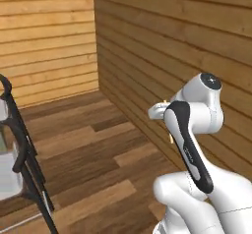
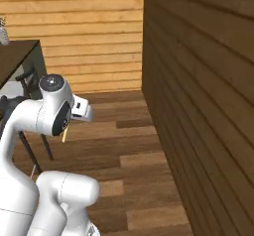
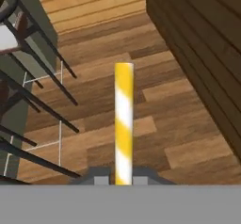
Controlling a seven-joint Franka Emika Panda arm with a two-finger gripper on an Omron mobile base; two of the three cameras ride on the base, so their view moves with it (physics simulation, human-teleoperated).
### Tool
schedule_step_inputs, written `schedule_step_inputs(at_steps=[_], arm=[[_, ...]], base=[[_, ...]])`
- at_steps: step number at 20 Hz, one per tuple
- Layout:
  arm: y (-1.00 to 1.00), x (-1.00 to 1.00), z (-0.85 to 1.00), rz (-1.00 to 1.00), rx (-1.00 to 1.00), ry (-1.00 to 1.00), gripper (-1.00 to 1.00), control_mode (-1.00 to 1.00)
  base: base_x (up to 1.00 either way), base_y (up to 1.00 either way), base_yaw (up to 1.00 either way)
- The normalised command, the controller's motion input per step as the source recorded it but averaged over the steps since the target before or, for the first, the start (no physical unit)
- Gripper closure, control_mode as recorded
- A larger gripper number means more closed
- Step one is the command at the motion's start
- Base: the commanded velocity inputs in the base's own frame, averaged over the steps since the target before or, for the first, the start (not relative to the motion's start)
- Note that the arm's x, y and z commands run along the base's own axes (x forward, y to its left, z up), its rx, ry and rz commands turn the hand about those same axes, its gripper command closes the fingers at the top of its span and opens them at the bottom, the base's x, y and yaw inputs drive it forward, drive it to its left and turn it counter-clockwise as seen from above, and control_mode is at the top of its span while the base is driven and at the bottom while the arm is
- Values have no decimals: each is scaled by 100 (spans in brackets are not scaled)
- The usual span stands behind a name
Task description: Take a straw from the drawer in front and place it inside the glass cup on the dining counter.
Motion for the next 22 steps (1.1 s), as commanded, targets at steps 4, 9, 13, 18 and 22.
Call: schedule_step_inputs(at_steps=[4, 9, 13, 18, 22], arm=[[0, 0, 0, 0, 0, 0, 100, 100], [0, 0, 0, 0, 0, 0, 100, 100], [0, 0, 0, 0, 0, 0, 100, 100], [0, 0, 0, 0, 0, 0, 100, 100], [0, 0, 0, 0, 0, 0, 100, 100]], base=[[43, -39, 80], [18, -51, 79], [14, -58, 77], [22, -72, 69], [47, -82, 61]])
